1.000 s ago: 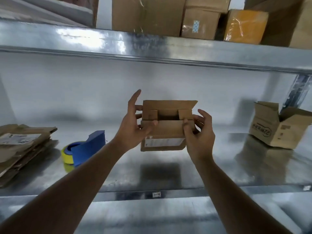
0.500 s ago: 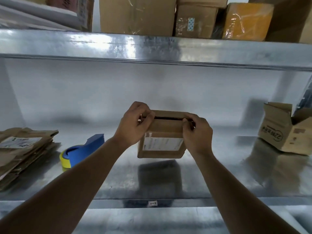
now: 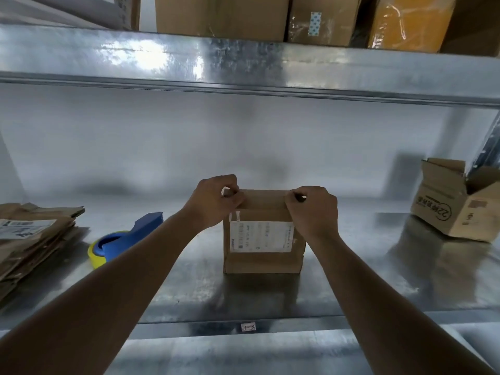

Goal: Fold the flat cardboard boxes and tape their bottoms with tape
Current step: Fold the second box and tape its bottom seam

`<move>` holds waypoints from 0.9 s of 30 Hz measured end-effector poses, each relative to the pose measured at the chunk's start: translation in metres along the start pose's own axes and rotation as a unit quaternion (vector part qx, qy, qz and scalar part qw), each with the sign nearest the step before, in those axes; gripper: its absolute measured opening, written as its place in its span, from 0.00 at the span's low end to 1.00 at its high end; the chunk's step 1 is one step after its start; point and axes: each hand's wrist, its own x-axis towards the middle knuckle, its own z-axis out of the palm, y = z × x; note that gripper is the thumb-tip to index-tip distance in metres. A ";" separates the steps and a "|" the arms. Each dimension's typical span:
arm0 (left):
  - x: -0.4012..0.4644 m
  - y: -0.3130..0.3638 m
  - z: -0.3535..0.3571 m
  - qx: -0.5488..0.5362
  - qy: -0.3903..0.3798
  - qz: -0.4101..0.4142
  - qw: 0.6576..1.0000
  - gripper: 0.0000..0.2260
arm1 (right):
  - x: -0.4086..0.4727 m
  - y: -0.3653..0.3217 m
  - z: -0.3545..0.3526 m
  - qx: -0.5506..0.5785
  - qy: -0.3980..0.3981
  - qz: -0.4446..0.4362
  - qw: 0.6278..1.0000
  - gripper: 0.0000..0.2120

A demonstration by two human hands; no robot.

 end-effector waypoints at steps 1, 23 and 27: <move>0.001 0.000 -0.001 0.004 -0.003 0.000 1.000 0.09 | 0.001 -0.001 0.001 0.005 0.003 0.005 1.000 0.11; -0.001 -0.035 -0.014 0.048 -0.136 0.097 0.985 0.30 | -0.030 0.029 0.005 0.367 -0.264 0.397 0.798 0.25; -0.001 -0.034 -0.023 0.051 -0.162 0.098 0.981 0.28 | -0.027 0.026 0.000 0.304 -0.189 0.408 0.840 0.26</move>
